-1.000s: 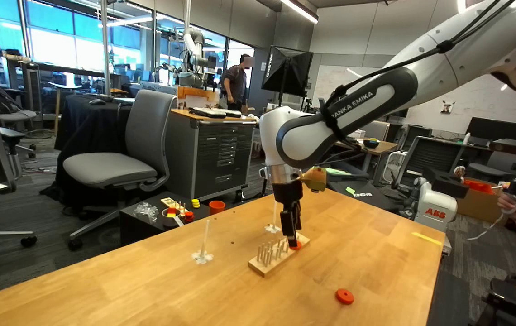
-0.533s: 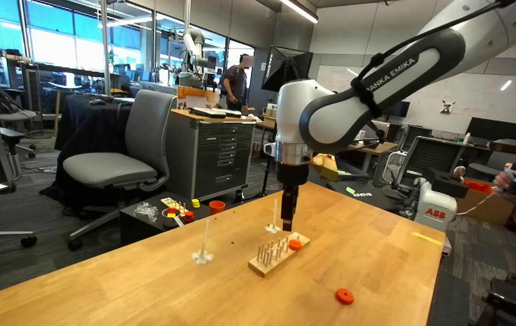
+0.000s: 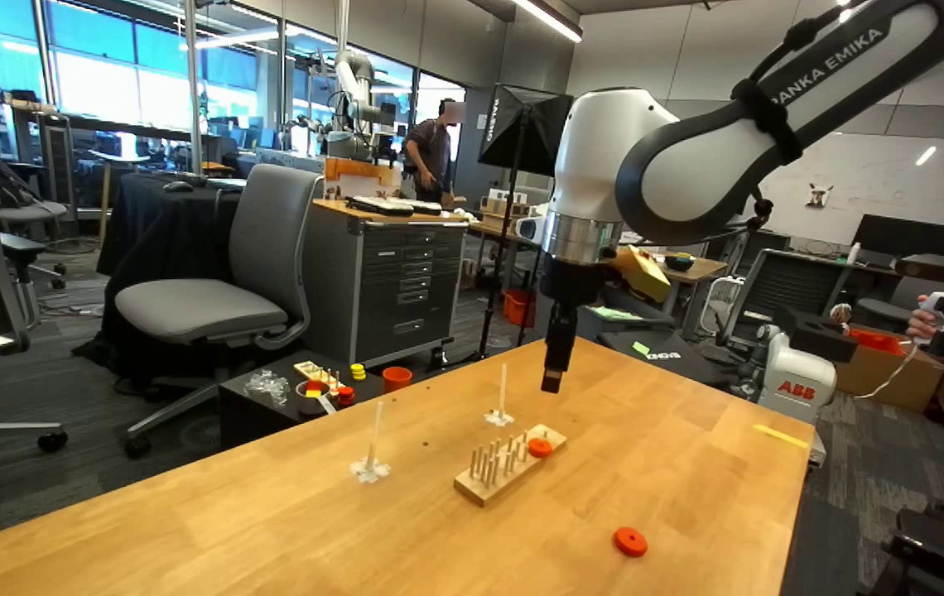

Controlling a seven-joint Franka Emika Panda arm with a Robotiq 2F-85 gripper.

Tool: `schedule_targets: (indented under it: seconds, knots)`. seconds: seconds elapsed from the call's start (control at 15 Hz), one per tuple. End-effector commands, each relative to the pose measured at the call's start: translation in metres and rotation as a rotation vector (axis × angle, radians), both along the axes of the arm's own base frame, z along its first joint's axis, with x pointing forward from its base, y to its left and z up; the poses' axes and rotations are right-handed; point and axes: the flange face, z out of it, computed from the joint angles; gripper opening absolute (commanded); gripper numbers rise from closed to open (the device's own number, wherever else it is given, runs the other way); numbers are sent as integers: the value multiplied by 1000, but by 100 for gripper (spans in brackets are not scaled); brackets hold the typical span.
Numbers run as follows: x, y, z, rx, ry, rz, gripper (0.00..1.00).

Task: Put the right orange object on the wooden board

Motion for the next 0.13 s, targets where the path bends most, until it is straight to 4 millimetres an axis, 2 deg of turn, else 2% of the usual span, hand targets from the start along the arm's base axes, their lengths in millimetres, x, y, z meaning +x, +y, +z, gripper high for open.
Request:
schedule_targets:
  seconds: [0.0,0.07]
  knots:
    - [-1,0,0,-1,3,1,100]
    - [-2,0,-1,-1,5,2,100]
